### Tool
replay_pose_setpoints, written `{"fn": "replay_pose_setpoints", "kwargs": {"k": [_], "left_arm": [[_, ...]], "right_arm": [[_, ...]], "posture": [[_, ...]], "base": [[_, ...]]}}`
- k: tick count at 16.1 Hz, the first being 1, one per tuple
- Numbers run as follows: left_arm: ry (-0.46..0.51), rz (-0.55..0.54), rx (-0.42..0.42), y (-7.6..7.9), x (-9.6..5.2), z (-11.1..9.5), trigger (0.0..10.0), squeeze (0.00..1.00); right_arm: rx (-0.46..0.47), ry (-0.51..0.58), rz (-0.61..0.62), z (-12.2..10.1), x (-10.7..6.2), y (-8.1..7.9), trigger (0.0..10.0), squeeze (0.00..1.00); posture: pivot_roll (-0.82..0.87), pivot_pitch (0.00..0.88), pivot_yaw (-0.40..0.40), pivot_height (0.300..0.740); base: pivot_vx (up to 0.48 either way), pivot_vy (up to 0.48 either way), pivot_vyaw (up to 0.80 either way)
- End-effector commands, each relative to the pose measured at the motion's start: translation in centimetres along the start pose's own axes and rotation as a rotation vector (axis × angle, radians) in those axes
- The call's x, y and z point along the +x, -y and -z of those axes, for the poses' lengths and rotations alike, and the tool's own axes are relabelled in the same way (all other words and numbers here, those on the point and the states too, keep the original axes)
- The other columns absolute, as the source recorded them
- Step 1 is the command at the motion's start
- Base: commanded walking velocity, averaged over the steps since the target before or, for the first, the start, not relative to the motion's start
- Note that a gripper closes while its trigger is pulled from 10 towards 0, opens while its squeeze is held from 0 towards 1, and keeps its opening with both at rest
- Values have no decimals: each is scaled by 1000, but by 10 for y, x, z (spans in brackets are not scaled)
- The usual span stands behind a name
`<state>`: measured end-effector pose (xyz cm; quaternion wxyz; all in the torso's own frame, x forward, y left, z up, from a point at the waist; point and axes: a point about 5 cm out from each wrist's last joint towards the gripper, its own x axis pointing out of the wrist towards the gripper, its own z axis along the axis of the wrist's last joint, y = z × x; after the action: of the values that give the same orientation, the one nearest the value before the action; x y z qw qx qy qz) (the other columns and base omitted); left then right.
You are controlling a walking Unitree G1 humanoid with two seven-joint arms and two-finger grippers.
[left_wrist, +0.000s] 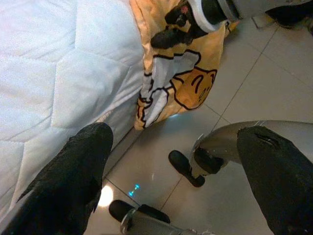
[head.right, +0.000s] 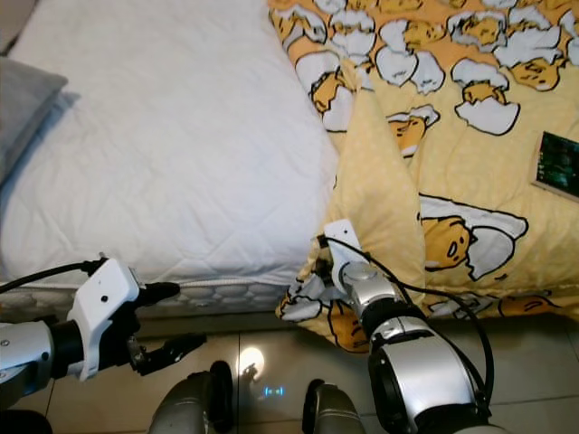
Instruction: Clean up the room
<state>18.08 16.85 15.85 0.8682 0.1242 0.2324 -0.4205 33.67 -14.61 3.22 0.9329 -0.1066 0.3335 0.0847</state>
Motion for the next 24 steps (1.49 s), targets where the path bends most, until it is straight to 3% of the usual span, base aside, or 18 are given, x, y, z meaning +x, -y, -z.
{"fn": "replay_pose_setpoints", "kwargs": {"k": [1, 8, 20, 24], "left_arm": [[-3, -6, 7, 2, -5, -2, 10000, 0], [-13, -25, 7, 3, -11, -3, 10000, 0], [-14, 7, 7, 4, -8, -2, 10000, 0], [-8, 5, 8, 0, -4, -2, 10000, 0]], "right_arm": [[30, 6, -6, 4, 0, 0, 0, 0], [112, 28, 16, 8, -1, 9, 0, 0], [121, 38, 15, 7, -2, 13, 0, 0], [148, 89, -59, 3, -3, 17, 0, 0]], "posture": [[178, 302, 18, 740], [188, 302, 18, 740], [174, 261, 14, 740], [152, 248, 16, 740]], "base": [[0, 0, 0], [0, 0, 0], [0, 0, 0], [0, 0, 0]]}}
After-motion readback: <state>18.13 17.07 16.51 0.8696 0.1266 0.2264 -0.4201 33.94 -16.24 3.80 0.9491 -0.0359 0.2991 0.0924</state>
